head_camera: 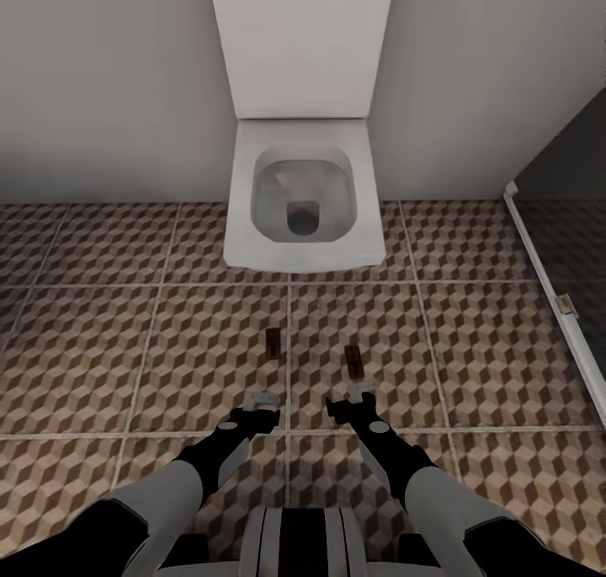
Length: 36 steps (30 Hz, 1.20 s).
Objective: Take the four mousetraps from the cabinet in the bathroom and place them on the bathroom floor. Make sure all four end up on the same floor surface, and ensure that at least two of them are either under or directly next to the same bathroom sink.
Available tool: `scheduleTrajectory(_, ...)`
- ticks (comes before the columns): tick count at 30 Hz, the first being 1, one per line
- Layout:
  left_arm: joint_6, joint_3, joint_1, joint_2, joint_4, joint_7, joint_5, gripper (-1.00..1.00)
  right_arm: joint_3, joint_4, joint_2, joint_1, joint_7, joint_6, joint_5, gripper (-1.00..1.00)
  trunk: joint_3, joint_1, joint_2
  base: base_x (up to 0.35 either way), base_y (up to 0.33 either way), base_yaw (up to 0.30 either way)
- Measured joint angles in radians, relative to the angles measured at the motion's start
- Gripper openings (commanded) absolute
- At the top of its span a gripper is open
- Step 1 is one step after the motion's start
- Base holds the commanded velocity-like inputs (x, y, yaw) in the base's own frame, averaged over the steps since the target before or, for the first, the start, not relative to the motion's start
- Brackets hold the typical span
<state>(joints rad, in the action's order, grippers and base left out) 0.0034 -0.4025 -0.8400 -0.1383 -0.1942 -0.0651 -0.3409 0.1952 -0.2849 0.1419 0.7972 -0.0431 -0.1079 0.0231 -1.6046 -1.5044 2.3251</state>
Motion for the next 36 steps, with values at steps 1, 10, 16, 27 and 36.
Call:
scheduleTrajectory(1, 0.000, 0.000, 0.000, 0.000, 0.000, 0.000, 0.000, 1.00, 0.000, 0.000, 0.000, 0.000, 0.000, 0.000, 0.000, 1.00, 0.003, 0.004, -0.007, 0.000, 0.000, 0.000)
scheduleTrajectory(10, 0.000, 0.000, 0.000, 0.000, 0.000, 0.000, 0.000, 1.00, -0.001, 0.000, -0.002, 0.000, 0.000, 0.000, 0.001, 1.00, 0.031, 0.038, -0.070, 0.000, 0.000, 0.000)
scheduleTrajectory(16, 0.000, 0.000, 0.000, 0.000, 0.000, 0.000, 0.000, 1.00, 0.000, 0.000, -0.002, 0.000, 0.000, 0.000, 0.000, 1.00, 0.050, 0.061, -0.112, 0.000, 0.000, 0.000)
scheduleTrajectory(27, 0.000, 0.000, 0.000, 0.000, 0.001, 0.000, 0.000, 1.00, 0.000, 0.001, -0.002, 0.000, 0.001, 0.000, 0.000, 1.00, 0.085, 0.104, -0.189, 0.000, 0.000, 0.000)
scheduleTrajectory(36, 0.000, 0.000, 0.000, 0.001, 0.003, 0.000, 0.000, 1.00, -0.001, 0.002, -0.008, 0.000, 0.001, -0.001, 0.001, 1.00, 0.113, 0.138, -0.252, 0.000, 0.000, 0.000)
